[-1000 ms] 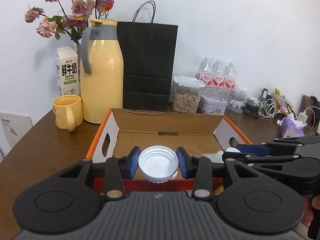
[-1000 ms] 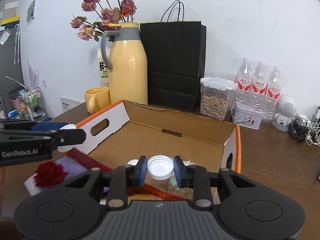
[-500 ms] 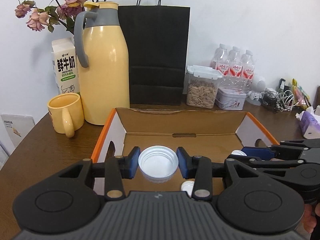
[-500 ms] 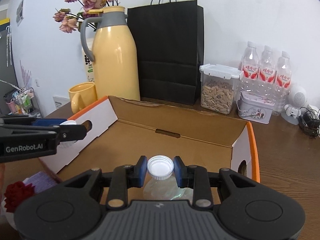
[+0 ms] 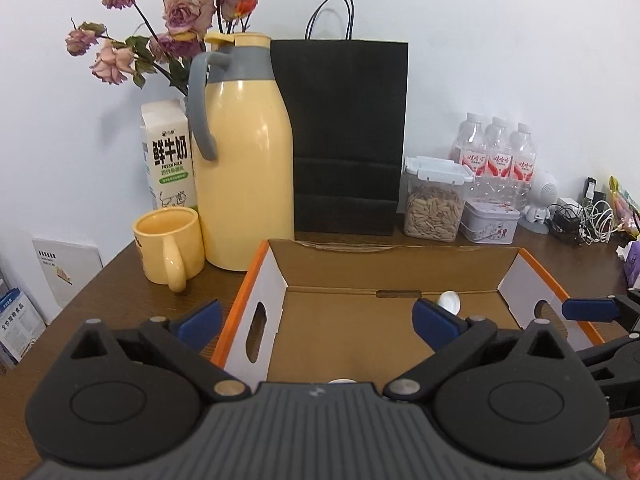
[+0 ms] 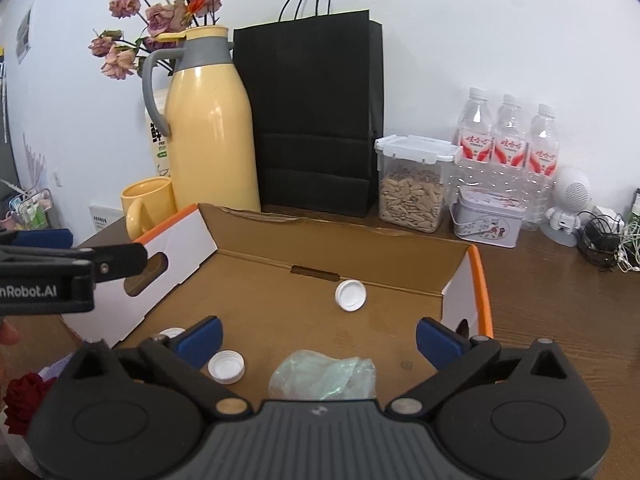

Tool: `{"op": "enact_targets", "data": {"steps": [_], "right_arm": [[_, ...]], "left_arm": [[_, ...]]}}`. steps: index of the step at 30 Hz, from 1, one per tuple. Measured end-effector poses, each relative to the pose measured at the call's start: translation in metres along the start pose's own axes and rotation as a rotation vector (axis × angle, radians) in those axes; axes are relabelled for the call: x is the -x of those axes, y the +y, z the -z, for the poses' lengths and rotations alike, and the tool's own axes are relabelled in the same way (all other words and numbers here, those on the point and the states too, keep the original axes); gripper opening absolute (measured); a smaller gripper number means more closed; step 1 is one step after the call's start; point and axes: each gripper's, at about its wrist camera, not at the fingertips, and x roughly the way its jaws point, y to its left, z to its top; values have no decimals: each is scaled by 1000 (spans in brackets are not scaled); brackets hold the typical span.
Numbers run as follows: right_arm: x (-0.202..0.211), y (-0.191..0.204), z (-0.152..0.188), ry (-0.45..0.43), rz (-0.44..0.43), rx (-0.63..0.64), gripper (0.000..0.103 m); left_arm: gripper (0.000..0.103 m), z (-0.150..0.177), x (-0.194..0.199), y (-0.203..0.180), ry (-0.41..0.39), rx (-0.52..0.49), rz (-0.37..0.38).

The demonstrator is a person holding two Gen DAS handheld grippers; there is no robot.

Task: Organize objects
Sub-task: 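Carry both caps over the cardboard box and open both tools, then grasp the red fabric rose with the left tool while the right tool grasps a large white cap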

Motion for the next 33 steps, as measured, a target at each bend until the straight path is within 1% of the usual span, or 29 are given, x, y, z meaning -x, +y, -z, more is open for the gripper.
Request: {"op": "enact_targets", "data": {"steps": [5, 12, 15, 19, 22, 25, 29, 33], "right_arm": [[18, 4, 0, -17, 6, 0, 103], [56, 11, 3, -68, 10, 8, 103], [75, 15, 11, -90, 11, 14, 103], [100, 18, 28, -107, 18, 23, 103], [115, 21, 46, -96, 19, 21, 103], [125, 25, 67, -70, 20, 19, 103], [133, 33, 96, -25, 33, 27, 103], [135, 42, 123, 26, 17, 31, 100]], "left_arm": [[103, -1, 17, 2, -25, 1, 1], [103, 2, 52, 15, -63, 13, 4], [103, 8, 72, 26, -76, 15, 14], [103, 24, 97, 44, -75, 12, 25], [103, 38, 111, 56, -65, 15, 20], [103, 56, 120, 67, -38, 20, 12], [103, 83, 128, 77, 3, 23, -1], [103, 104, 129, 86, 43, 43, -8]]}}
